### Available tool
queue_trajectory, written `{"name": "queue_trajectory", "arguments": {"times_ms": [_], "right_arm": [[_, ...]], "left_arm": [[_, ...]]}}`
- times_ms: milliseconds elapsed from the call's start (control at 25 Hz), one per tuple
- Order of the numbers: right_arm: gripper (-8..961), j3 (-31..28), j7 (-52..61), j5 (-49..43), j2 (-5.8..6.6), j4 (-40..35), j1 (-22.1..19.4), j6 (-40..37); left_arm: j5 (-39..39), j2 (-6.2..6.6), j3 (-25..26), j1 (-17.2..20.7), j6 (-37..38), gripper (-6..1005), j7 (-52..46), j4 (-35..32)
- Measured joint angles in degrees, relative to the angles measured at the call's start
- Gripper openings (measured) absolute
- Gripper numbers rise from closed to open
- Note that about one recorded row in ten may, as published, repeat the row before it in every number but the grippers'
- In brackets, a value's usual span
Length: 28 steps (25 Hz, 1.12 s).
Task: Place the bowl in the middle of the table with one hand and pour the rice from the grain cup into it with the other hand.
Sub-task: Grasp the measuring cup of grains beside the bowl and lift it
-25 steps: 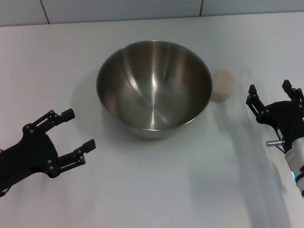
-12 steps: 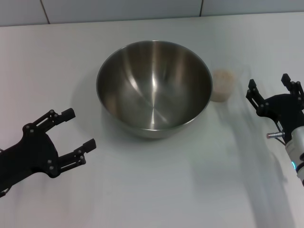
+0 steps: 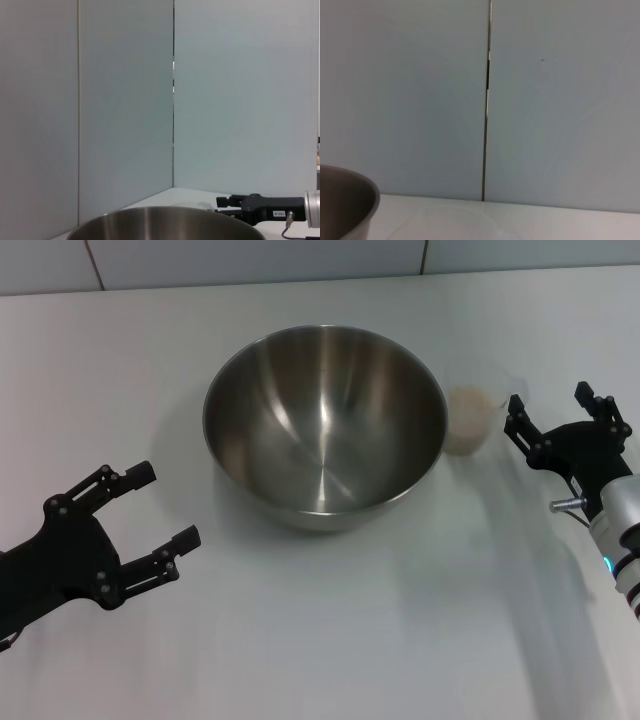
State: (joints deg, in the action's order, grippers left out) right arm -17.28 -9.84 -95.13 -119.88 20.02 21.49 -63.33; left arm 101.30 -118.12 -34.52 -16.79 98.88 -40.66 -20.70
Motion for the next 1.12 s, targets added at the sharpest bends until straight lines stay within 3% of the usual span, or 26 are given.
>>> {"name": "queue_trajectory", "arguments": {"times_ms": [480,1120], "right_arm": [[831,-0.9,1.1,0.0,0.00,-1.9,3.0,3.5],[831,-1.4,1.5,-0.2,0.00,-3.2,4.2,4.0]], "left_arm": [[-1.2,0.00,0.2,0.0,0.4,859,0.2,0.1],[-2.3,0.00,0.2,-0.4,0.7,860,0.1,-0.1]]}}
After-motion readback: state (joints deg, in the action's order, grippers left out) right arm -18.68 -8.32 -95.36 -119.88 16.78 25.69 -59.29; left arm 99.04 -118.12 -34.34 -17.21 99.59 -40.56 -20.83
